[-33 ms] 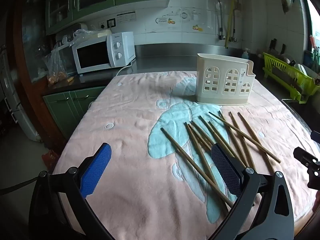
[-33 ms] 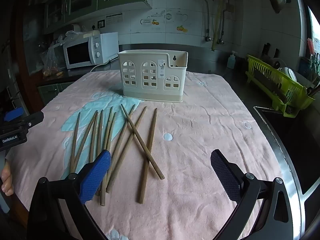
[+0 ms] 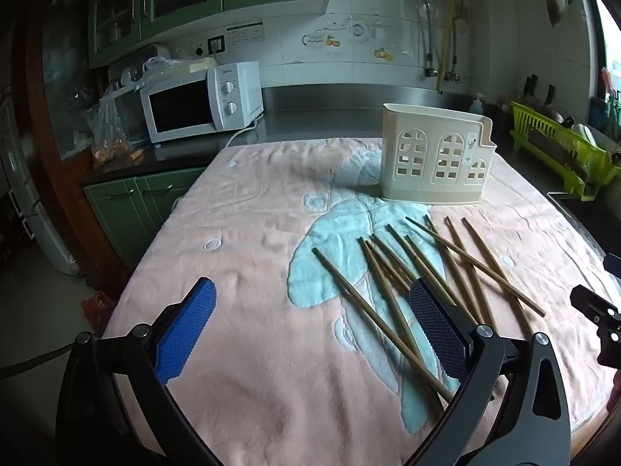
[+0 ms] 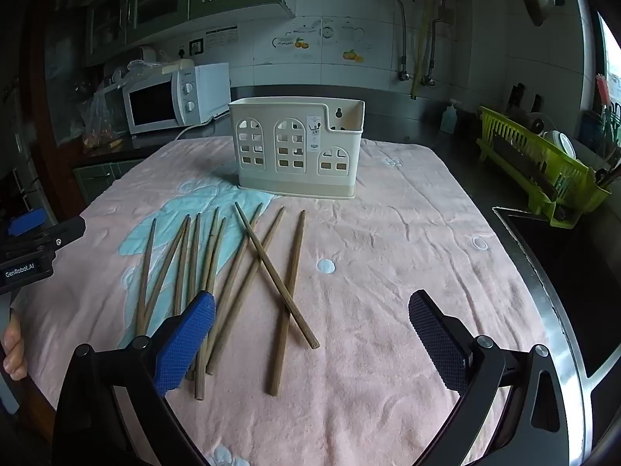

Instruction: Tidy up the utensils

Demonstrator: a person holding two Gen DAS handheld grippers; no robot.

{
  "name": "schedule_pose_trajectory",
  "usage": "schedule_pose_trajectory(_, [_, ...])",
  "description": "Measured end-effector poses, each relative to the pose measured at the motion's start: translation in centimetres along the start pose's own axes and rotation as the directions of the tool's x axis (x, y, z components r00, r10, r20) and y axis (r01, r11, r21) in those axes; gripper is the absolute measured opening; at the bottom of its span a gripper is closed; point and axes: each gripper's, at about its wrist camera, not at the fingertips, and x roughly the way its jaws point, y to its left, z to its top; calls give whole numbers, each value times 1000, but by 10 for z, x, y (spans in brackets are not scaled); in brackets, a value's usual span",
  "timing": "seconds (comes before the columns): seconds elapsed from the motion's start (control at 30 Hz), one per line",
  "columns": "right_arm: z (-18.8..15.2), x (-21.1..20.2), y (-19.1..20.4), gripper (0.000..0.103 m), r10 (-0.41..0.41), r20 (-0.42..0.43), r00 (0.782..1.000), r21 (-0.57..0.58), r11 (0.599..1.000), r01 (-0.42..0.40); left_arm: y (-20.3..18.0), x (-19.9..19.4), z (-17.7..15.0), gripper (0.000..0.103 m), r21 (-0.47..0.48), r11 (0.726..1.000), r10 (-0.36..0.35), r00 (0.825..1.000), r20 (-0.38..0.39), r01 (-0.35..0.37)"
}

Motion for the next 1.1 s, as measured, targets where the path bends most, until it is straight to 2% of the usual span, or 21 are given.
schedule_pose_trajectory(0.1, [0,1,0,97,2,0,1000,3,1000,-2,2,1,1,99,-16,1000,4,1000,-9,-5])
schedule_pose_trajectory(0.63, [1,5,-1,97,4,-11,1000,3,1000,-4,-9,-2,2,99,58,997,46,999,25,-47])
schedule_pose_trajectory(1.1, [2,8,-3,97,18,-18,1000,8,1000,-18,-6,-5,3,99,47,999,25,999,41,-27])
